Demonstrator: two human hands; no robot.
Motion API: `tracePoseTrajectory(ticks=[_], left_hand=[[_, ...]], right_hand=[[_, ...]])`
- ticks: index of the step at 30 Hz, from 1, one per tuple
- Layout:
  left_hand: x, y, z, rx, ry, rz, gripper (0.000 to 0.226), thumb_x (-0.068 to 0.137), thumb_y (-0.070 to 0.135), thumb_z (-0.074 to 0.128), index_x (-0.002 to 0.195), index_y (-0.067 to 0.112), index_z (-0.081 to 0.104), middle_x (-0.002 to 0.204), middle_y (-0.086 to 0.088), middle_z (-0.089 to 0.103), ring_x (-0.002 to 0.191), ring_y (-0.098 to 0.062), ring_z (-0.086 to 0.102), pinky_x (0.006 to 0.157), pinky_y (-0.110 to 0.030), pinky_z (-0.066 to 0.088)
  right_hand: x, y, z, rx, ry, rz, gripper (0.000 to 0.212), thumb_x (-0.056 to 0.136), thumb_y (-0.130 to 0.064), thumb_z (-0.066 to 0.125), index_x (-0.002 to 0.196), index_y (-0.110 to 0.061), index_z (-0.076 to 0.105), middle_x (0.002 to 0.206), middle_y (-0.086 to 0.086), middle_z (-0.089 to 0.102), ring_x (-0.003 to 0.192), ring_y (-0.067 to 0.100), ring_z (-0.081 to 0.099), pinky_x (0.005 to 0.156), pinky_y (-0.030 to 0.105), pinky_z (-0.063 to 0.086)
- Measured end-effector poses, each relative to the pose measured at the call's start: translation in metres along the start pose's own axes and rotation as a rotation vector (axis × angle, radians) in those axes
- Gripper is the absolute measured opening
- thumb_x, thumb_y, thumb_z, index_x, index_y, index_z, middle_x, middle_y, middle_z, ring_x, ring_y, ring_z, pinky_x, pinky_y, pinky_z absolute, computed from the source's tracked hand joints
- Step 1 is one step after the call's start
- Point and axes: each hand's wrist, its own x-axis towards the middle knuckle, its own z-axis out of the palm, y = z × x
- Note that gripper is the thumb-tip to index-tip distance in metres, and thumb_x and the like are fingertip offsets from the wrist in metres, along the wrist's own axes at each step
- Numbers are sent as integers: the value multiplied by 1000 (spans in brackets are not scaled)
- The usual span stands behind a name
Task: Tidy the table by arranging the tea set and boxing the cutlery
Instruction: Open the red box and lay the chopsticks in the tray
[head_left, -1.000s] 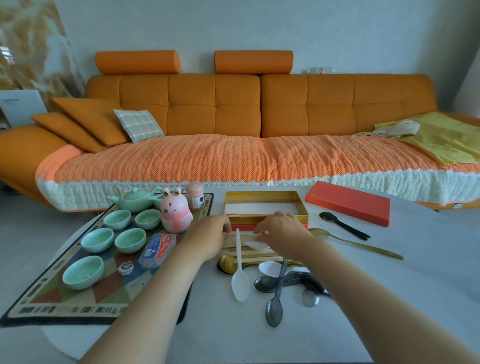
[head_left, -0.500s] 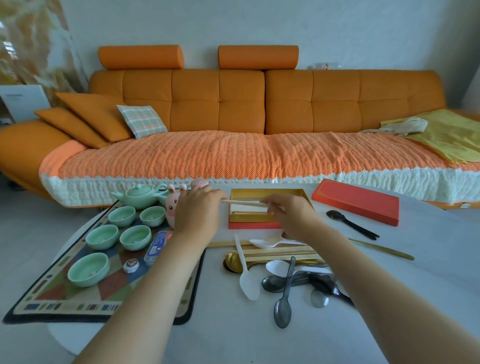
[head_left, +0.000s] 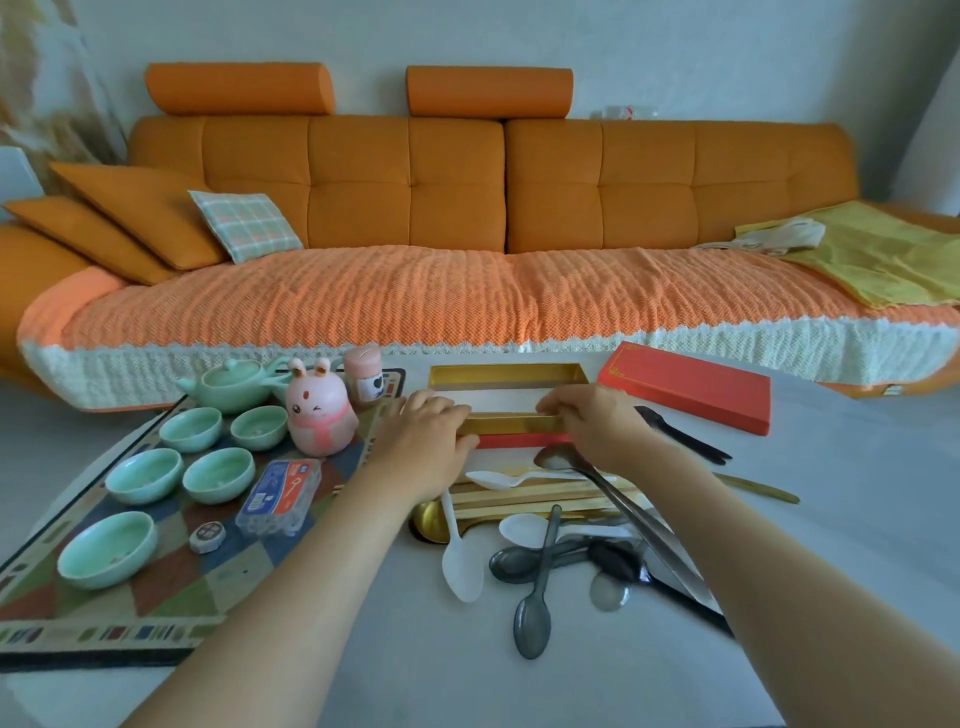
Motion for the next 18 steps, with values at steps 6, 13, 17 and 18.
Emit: tracePoseTrajectory(ticks=[6, 13, 17, 18], left_hand=[[-4, 5, -4, -67, 66, 53, 48, 99, 45, 42, 143, 25, 44, 145, 7, 44, 135, -18, 34, 108, -36, 26], [-13, 3, -23, -195, 270, 99, 6, 92, 21, 56, 97, 24, 58, 98, 7, 58, 94, -17, 53, 76, -33, 46], [-22, -1, -23, -216, 115, 66, 12, 95, 24, 51, 100, 27, 61, 99, 9, 61, 93, -15, 57, 69, -30, 46], [-25, -3, -21, -209, 56, 55, 18, 95, 27, 51, 106, 28, 64, 105, 9, 61, 99, -15, 57, 74, -30, 47]], right_hand=[[1, 2, 6, -99, -99, -103, 31, 97, -30, 41, 114, -34, 68, 114, -14, 68, 111, 14, 55, 109, 41, 24], [-5, -20, 1, -124, 237, -389, 26, 82, -8, 60, 96, -24, 75, 99, -3, 66, 94, 23, 58, 85, 38, 44], [-16, -40, -1, -102, -123, -308, 26, 91, -22, 53, 97, -33, 75, 103, -12, 66, 92, 13, 61, 81, 36, 54], [-18, -41, 2, -170, -180, -281, 25, 93, -26, 51, 100, -35, 73, 108, -12, 66, 96, 12, 60, 85, 35, 53]])
